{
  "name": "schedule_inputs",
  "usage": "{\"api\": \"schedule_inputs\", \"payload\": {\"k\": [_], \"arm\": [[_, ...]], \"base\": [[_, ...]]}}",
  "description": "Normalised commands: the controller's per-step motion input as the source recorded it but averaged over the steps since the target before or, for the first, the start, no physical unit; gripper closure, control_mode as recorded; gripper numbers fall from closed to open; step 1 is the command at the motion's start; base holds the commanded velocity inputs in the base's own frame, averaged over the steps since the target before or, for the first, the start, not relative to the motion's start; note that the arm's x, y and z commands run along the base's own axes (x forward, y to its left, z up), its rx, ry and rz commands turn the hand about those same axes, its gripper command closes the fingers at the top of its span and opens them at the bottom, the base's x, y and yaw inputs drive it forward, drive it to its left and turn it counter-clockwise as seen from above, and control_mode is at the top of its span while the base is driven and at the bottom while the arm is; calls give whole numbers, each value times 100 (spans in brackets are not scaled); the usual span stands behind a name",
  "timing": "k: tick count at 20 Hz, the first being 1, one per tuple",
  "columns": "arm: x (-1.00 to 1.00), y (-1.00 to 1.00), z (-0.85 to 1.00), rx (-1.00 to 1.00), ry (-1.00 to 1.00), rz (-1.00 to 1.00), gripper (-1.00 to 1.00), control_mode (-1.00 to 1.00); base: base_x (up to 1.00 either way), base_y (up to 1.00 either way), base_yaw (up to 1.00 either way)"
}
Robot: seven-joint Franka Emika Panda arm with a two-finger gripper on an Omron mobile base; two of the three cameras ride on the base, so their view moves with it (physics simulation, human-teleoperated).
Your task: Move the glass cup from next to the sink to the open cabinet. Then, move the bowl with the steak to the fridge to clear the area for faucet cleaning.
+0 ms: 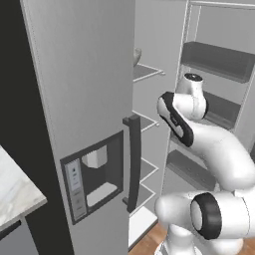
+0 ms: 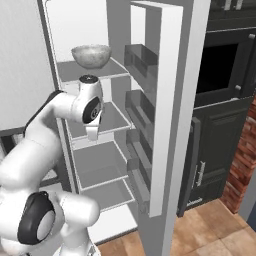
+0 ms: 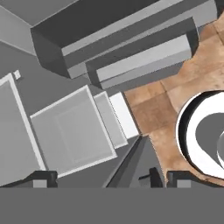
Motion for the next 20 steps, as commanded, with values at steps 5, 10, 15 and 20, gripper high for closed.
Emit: {"api": "schedule_inputs", "payload": {"k": [5,10,15,20], "arm": [[-100,-28,-38,0,-9,0,-100,-100],[-100,-9,-83,-4,-20,9,-100,-100],[-20,0,-20,-1,-2,4,-100,100],[0,0,0,0,0,0,-100,100]], "base": [[0,0,0],[0,0,0],[-80,0,28],[-90,24,65]]}}
